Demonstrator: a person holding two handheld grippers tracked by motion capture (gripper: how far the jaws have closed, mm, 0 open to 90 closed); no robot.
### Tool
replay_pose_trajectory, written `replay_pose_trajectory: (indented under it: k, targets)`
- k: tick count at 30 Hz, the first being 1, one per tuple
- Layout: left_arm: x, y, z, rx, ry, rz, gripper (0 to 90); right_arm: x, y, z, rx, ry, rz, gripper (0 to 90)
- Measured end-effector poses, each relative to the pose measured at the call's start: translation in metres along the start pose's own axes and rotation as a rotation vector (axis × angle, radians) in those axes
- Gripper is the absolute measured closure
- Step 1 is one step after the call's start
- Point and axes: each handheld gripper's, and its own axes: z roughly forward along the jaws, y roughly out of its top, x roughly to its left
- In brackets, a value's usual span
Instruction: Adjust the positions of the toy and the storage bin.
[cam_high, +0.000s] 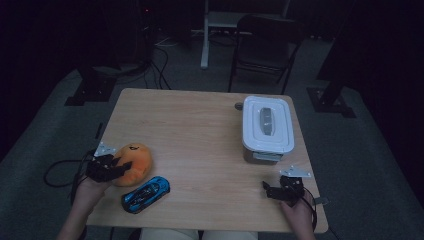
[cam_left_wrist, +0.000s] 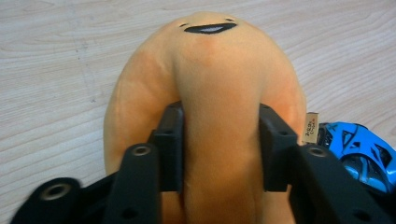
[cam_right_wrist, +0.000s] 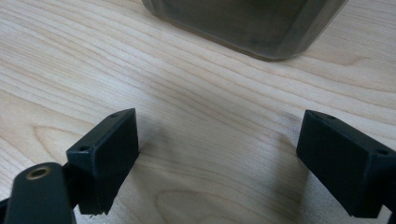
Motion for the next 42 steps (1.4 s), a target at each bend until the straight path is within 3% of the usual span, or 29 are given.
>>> replay_pose_trajectory:
  k: [1,4,6,8,11,12,14,15,18,20,26,28,34,38,42]
  targets:
    - [-0.001,0.001,-0.001,0.001,-0.001,0.011,56.4,0.000,0.000,0.000,0.000,0.000,0.000,12.4]
    - [-0.003,0.005,-0.006,0.006,-0.005,0.028,41.5,-0.001,0.001,0.001,0.001,0.008,-0.009,12.4]
    - [-0.004,0.007,-0.013,-0.009,-0.019,0.014,39.4,-0.002,0.001,0.001,0.001,0.008,-0.007,12.4]
    - [-0.006,0.009,-0.019,-0.036,-0.042,0.031,28.1,-0.003,0.002,0.001,0.002,0.006,-0.003,12.4]
    - [-0.011,0.013,-0.022,-0.042,-0.053,0.030,23.9,-0.003,0.003,0.003,0.001,-0.004,0.007,12.4]
    - [-0.014,0.014,-0.021,-0.043,-0.054,0.037,18.5,-0.002,0.004,0.003,0.003,-0.017,0.019,12.3]
    - [-0.021,0.016,-0.020,-0.050,-0.056,0.060,17.7,-0.002,0.005,0.004,0.004,-0.017,0.018,12.4]
    - [-0.024,0.017,-0.019,-0.048,-0.075,0.058,11.7,-0.003,0.006,0.004,0.019,-0.002,0.006,12.3]
    - [-0.036,0.021,-0.017,-0.069,-0.104,0.080,9.0,-0.004,0.006,0.001,0.042,0.026,-0.025,11.8]
    - [-0.044,0.024,-0.012,-0.062,-0.135,0.088,0.4,-0.003,0.006,0.000,0.046,0.028,-0.022,11.9]
    - [-0.069,0.033,0.007,-0.044,-0.194,0.131,0.5,-0.008,0.002,-0.004,0.026,0.055,0.007,11.9]
    - [-0.080,0.036,0.015,-0.042,-0.208,0.153,0.5,-0.011,0.001,-0.007,0.022,0.037,0.022,11.9]
    - [-0.105,0.045,0.041,-0.029,-0.245,0.166,0.5,-0.027,0.000,-0.015,0.003,-0.012,0.066,13.6]
    - [-0.119,0.052,0.054,-0.061,-0.268,0.182,0.5,-0.034,0.000,-0.019,-0.018,-0.038,0.081,13.6]
    - [-0.131,0.059,0.070,-0.040,-0.287,0.200,0.5,-0.045,0.002,-0.023,-0.033,-0.082,0.096,13.4]
